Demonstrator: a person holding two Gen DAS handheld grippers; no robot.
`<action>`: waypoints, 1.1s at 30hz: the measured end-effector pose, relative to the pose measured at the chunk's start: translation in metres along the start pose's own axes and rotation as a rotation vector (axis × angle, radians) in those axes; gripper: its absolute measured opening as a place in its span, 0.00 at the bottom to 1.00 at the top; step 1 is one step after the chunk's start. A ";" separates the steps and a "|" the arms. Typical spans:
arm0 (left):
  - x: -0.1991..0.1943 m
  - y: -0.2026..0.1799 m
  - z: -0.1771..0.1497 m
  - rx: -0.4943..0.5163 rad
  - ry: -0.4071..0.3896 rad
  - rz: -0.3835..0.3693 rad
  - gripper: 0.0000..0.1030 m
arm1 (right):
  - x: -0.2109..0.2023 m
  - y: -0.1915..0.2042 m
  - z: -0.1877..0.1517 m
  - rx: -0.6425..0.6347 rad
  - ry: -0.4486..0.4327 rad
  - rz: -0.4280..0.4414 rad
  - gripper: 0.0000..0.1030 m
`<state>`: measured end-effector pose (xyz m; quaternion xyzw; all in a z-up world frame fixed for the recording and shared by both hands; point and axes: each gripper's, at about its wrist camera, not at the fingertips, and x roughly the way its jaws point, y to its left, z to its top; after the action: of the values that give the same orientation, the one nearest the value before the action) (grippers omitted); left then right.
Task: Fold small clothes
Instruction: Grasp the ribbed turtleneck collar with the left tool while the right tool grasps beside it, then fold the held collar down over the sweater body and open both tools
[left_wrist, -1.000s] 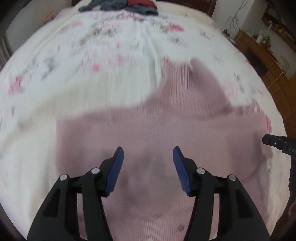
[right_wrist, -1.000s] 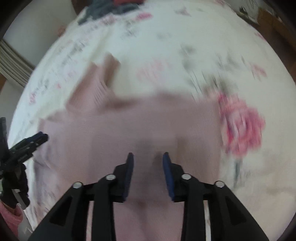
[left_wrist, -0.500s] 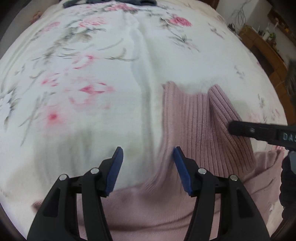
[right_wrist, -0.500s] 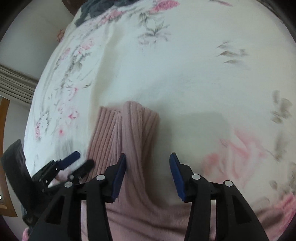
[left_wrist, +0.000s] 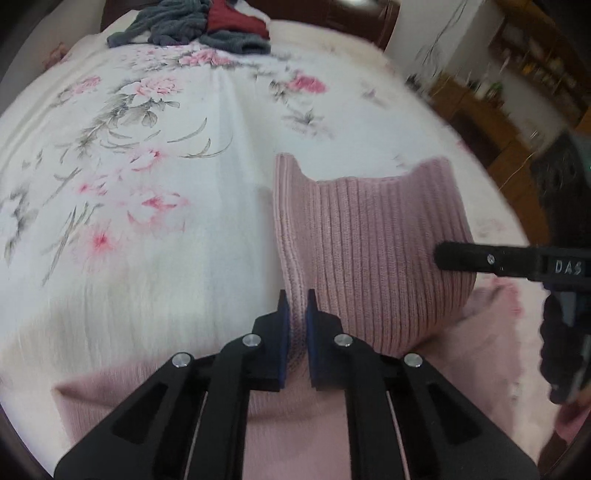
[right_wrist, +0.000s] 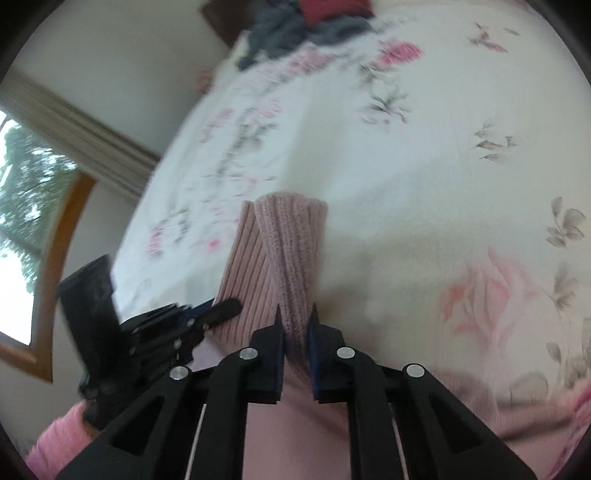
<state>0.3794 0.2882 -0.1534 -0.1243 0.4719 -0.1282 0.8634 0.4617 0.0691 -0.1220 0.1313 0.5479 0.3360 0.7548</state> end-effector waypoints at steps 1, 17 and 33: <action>-0.008 0.001 -0.006 0.000 -0.015 -0.019 0.06 | -0.008 0.003 -0.007 -0.022 -0.010 0.007 0.10; -0.069 0.029 -0.137 -0.015 0.065 -0.157 0.09 | -0.043 0.020 -0.145 -0.203 0.134 -0.050 0.24; 0.011 0.042 -0.068 -0.333 0.132 -0.197 0.08 | 0.032 -0.022 -0.083 0.150 0.133 -0.047 0.11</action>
<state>0.3324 0.3176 -0.2120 -0.3023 0.5278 -0.1401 0.7813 0.3993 0.0593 -0.1880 0.1518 0.6233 0.2843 0.7125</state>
